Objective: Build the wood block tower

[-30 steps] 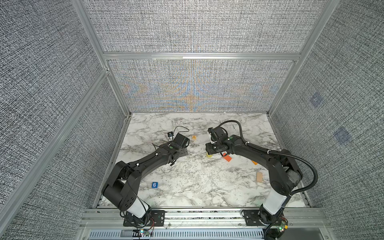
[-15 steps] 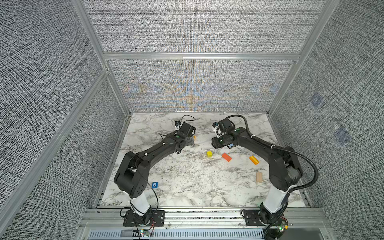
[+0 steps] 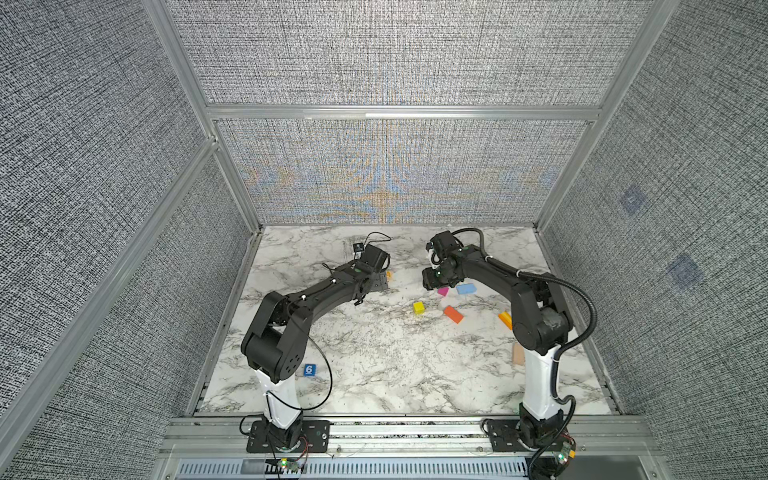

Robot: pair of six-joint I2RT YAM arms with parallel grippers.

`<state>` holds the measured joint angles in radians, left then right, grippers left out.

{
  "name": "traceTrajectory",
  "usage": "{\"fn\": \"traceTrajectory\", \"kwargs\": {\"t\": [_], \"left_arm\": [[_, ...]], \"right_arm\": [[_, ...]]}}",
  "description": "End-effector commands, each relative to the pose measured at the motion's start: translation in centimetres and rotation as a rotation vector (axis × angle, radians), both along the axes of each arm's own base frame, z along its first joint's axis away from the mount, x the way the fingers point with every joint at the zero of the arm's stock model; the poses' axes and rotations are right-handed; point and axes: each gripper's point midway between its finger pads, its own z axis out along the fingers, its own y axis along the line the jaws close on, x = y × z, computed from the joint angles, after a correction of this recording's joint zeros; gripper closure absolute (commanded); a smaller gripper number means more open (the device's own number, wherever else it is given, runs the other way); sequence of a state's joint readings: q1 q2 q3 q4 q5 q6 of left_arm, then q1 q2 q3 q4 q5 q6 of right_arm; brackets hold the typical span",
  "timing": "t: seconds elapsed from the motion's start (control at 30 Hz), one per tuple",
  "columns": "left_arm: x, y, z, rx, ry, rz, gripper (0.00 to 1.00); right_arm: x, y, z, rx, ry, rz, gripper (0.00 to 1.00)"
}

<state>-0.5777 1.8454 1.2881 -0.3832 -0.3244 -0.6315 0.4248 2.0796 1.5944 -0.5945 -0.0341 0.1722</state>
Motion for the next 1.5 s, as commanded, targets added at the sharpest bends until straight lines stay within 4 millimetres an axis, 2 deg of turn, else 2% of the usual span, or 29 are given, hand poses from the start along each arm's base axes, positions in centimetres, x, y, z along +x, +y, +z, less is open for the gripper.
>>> {"fn": "traceTrajectory", "kwargs": {"t": [0.0, 0.2, 0.47, 0.77, 1.17, 1.33, 1.47], "left_arm": [[0.5, -0.5, -0.7, -0.030, 0.013, -0.021, 0.01], [0.7, 0.4, -1.9, -0.001, 0.022, 0.008, 0.01], [0.7, 1.1, -2.0, -0.008, 0.022, 0.025, 0.01], [0.5, 1.4, -2.0, -0.015, 0.020, 0.034, 0.01], [0.2, 1.5, -1.9, -0.020, 0.020, 0.034, 0.01], [0.2, 1.3, -2.2, -0.020, 0.031, 0.025, 0.01], [-0.1, 1.4, -2.1, -0.033, 0.037, 0.029, 0.01]], "right_arm": [[0.5, -0.2, -0.7, 0.013, 0.021, -0.096, 0.41], [1.3, -0.1, -1.7, 0.030, 0.022, -0.180, 0.41], [1.4, 0.3, -2.1, 0.015, 0.014, -0.211, 0.42], [1.3, 0.3, -2.9, -0.049, 0.029, -0.210, 0.53], [0.9, 0.4, -2.7, -0.117, 0.015, -0.183, 0.68], [0.7, 0.7, -1.9, -0.120, 0.007, -0.170, 0.69], [0.2, 1.2, -0.6, -0.114, -0.009, -0.154, 0.70]]}}
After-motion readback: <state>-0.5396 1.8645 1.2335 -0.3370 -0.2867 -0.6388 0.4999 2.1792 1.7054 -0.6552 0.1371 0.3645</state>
